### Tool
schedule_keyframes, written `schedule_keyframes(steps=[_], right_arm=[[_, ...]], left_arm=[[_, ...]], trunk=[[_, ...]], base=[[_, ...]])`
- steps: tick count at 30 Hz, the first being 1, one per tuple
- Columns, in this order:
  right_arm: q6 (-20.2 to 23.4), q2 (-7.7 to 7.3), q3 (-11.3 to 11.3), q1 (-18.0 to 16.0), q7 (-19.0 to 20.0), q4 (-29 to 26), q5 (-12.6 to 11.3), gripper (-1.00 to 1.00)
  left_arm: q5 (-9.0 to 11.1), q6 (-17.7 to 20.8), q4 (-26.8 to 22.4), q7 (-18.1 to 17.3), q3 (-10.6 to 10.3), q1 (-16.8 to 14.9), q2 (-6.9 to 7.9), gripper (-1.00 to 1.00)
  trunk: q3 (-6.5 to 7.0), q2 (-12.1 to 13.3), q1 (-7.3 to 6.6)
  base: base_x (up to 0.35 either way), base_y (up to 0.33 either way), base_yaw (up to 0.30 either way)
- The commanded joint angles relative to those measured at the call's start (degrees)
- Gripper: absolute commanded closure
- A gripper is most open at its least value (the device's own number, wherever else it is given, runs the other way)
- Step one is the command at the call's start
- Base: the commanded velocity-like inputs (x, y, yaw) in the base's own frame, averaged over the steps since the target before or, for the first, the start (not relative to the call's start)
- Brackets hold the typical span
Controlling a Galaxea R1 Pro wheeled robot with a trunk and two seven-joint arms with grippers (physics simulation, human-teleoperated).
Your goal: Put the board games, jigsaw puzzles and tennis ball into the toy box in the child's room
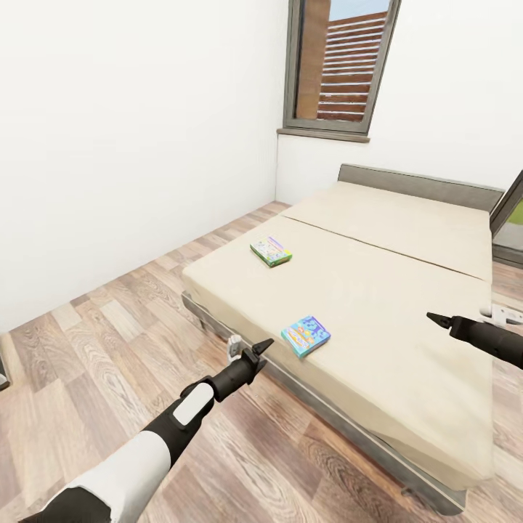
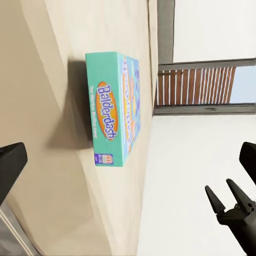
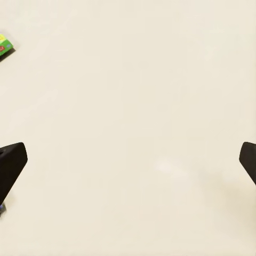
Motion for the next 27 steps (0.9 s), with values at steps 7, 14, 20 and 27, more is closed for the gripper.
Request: schedule_keyframes(steps=[7,14,20,27], right_arm=[[0.3,0.10,-0.1,0.1,0.3,-0.4,0.2,-1.00],[0.3,0.13,-0.1,0.1,0.3,-0.5,0.2,-1.00],[0.3,0.14,-0.1,0.2,0.3,-0.6,0.3,-1.00],[0.4,0.10,-0.1,0.2,0.3,-0.7,0.3,-1.00]], left_arm=[[0.7,0.3,2.5,-0.1,0.1,-1.6,-0.11,-1.00],[0.8,0.3,3.3,-0.1,0.2,-2.3,-0.22,-1.00],[0.8,0.3,3.8,-0.1,0.2,-2.7,-0.34,-1.00],[0.8,0.3,4.5,-0.1,0.3,-3.0,-0.41,-1.00]], trunk=[[-0.05,0.0,-0.01],[-0.05,0.0,-0.01],[-0.05,0.0,-0.01],[-0.05,0.0,-0.01]], base=[[0.000,0.000,0.000],[0.000,0.000,0.000],[0.000,0.000,0.000],[0.000,0.000,-0.031]])
